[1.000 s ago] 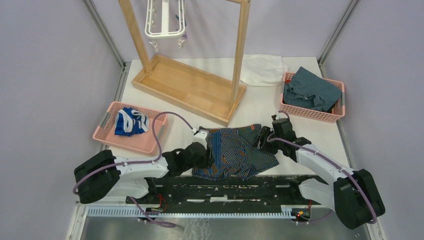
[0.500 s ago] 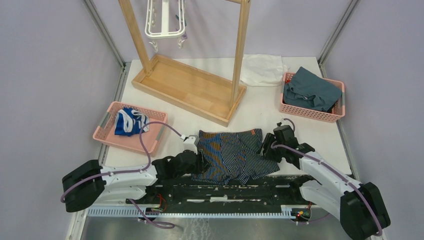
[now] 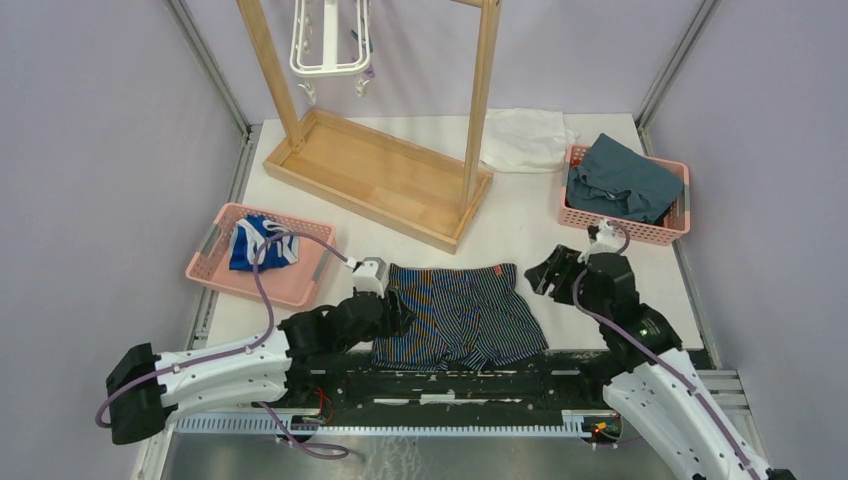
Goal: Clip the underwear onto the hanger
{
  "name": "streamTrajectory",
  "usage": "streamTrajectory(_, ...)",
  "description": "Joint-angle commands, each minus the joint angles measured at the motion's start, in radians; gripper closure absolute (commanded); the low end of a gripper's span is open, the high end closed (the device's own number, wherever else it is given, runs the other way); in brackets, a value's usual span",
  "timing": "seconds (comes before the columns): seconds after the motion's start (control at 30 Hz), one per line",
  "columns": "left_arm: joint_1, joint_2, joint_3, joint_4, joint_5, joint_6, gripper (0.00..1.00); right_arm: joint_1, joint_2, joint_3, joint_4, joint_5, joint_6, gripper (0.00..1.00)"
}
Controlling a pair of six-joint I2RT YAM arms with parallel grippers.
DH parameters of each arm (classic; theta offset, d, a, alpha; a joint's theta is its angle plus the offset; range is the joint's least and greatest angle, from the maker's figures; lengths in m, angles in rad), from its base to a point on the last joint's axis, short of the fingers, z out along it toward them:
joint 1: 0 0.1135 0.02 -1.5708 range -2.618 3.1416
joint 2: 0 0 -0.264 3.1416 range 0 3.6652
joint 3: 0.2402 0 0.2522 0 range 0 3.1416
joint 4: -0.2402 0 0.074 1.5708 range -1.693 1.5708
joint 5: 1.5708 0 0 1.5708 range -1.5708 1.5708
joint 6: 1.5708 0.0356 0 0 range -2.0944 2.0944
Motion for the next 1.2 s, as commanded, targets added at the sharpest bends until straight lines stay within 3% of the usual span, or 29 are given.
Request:
streamTrajectory(0.0,-0.005,-0.061,0.125,-0.056,-0.107,0.088,0.34,0.003,-0.043,0.063,0.17,0.06,-0.128,0.26)
streamTrajectory(0.1,-0.004,-0.065,0.194,-0.112,-0.169,0.125,0.28,0.004,0.04,0.066,0.334,0.005,-0.141,0.25)
streamTrajectory(0.27,0.034,-0.041,0.316,-0.181,-0.209,0.189,0.24,0.006,0.361,0.149,0.608,-0.154,-0.164,0.24)
streamTrajectory(0.5,0.252,-0.022,0.389,-0.152,-0.028,0.264,0.23,0.007,0.761,0.332,0.878,-0.138,-0.171,0.22)
streamTrajectory(0.67,0.294,0.001,0.495,-0.188,-0.047,0.33,0.23,-0.019,0.971,0.425,1.011,-0.099,-0.132,0.18)
streamTrajectory(0.87,0.297,0.011,0.651,-0.258,-0.115,0.41,0.23,-0.056,1.162,0.566,1.069,-0.181,-0.083,0.16)
streamTrajectory(1.17,0.297,0.006,0.883,-0.284,-0.264,0.593,0.22,-0.151,1.277,0.775,0.904,-0.18,-0.108,0.16)
